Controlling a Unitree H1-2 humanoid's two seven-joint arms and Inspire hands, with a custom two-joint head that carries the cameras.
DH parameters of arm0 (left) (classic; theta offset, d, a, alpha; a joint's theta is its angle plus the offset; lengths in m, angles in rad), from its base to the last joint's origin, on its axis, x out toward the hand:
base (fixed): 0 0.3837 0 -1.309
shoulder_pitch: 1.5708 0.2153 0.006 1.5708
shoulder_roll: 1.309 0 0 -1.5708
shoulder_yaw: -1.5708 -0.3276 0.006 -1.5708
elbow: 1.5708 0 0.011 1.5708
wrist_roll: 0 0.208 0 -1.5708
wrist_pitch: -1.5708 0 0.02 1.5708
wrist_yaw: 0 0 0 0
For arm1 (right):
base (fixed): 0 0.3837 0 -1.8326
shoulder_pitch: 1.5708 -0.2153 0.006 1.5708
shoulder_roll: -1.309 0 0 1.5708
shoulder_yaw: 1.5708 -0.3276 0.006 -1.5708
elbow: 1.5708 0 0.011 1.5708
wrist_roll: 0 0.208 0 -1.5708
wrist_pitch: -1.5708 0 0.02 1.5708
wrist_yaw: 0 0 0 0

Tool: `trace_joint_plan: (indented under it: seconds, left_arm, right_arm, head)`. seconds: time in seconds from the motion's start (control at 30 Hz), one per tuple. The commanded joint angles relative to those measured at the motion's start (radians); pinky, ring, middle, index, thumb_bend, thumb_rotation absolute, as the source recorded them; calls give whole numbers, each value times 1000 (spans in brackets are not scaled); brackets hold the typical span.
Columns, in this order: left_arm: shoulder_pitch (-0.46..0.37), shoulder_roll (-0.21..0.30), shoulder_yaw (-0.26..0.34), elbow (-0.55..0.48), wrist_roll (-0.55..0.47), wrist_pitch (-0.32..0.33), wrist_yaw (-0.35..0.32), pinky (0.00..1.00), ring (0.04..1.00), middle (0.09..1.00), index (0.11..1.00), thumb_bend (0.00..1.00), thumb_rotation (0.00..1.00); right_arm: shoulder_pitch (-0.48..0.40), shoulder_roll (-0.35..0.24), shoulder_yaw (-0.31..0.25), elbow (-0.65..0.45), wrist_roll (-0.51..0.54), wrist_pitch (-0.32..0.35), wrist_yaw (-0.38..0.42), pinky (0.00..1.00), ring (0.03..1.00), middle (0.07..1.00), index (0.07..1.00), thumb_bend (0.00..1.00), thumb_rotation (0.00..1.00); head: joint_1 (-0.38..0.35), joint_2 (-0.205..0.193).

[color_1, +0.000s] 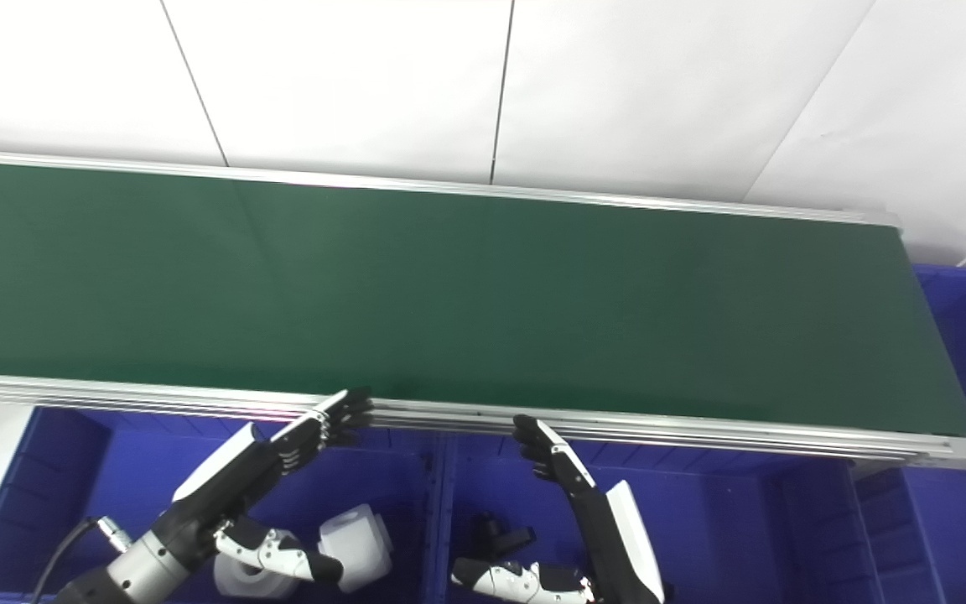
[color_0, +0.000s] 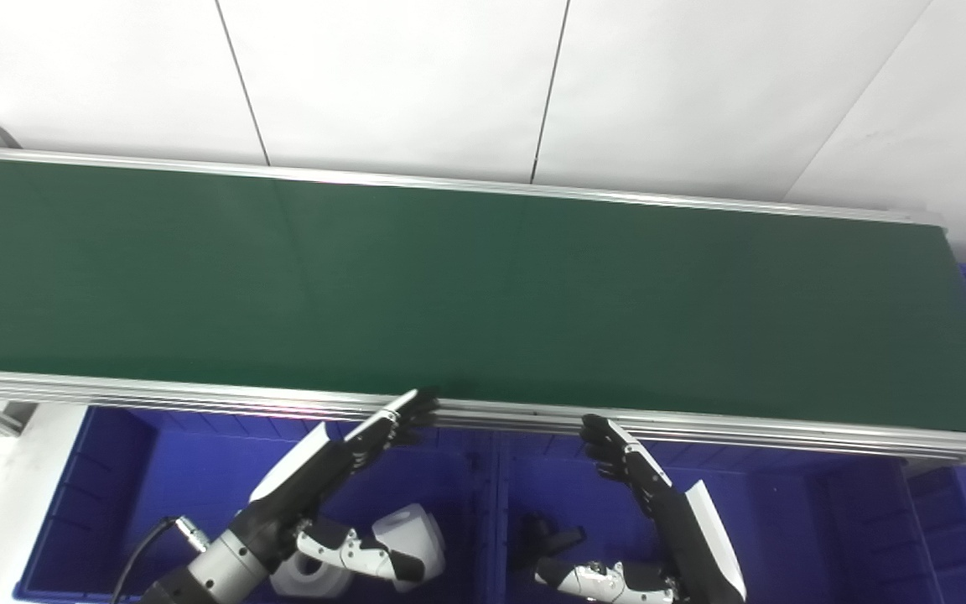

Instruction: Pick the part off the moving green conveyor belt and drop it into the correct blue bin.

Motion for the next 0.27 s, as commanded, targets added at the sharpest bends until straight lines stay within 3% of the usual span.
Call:
trace_joint_plan:
  seconds: [0.0,0.23]
  left_arm:
    - [-12,1,10,-15,-26,-2,13,906,937,963,964,755,281]
    - [16,-4,17,-32,-39,9,25,920,953,977,974,775,272]
  right_arm:
    - [11,10,3,-30,6,3,-9,805,845,862,888,884,330]
    - [13,19,-2,-27,-8,2,-14,819,851,862,888,883,339]
  head:
    - [-6,1]
    - [0,0]
